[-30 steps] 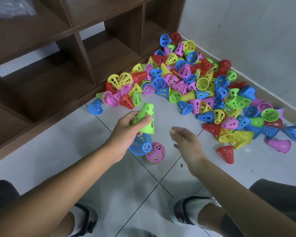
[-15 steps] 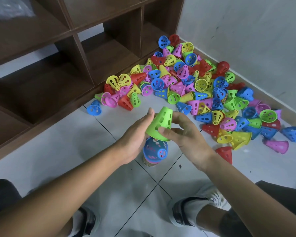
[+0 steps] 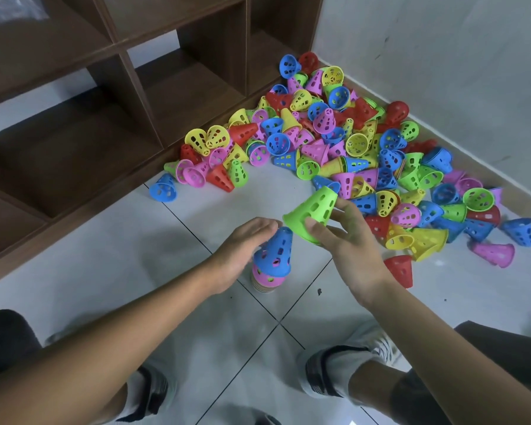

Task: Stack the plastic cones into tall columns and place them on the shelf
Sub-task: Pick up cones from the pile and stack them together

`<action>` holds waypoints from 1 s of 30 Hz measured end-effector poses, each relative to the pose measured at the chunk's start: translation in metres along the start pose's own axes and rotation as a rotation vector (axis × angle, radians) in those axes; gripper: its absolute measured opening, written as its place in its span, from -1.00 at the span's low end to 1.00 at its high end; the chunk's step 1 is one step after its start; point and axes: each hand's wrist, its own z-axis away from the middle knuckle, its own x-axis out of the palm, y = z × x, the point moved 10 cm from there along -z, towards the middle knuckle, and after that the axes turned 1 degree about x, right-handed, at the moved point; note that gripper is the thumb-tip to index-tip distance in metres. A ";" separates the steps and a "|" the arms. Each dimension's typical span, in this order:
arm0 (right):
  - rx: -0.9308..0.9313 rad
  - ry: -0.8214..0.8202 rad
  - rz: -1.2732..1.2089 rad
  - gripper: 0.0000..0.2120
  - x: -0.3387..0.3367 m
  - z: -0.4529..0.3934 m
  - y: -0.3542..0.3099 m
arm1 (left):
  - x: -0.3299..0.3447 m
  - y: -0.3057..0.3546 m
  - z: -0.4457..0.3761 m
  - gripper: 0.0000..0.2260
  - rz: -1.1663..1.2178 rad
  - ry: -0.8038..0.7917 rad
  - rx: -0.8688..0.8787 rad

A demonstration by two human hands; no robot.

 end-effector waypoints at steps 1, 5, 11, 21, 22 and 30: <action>-0.009 0.006 0.015 -0.61 0.000 0.000 0.001 | 0.000 -0.002 0.001 -0.80 -0.026 -0.006 0.002; -0.037 -0.004 0.084 -0.61 0.003 0.002 0.007 | -0.001 -0.010 0.003 -0.82 -0.118 0.005 0.007; -0.033 -0.072 0.200 -0.60 0.014 0.006 0.027 | -0.024 -0.003 0.003 -0.68 -0.204 0.120 0.112; -0.103 -0.157 0.529 -0.62 0.036 0.006 0.066 | -0.077 -0.002 -0.002 -0.81 -0.304 0.302 0.110; -0.104 -0.164 0.562 -0.63 0.036 0.006 0.068 | -0.079 -0.001 -0.003 -0.82 -0.304 0.302 0.110; -0.096 -0.074 0.555 -0.72 0.011 -0.041 0.055 | -0.088 0.002 -0.032 -0.79 -0.345 0.254 0.121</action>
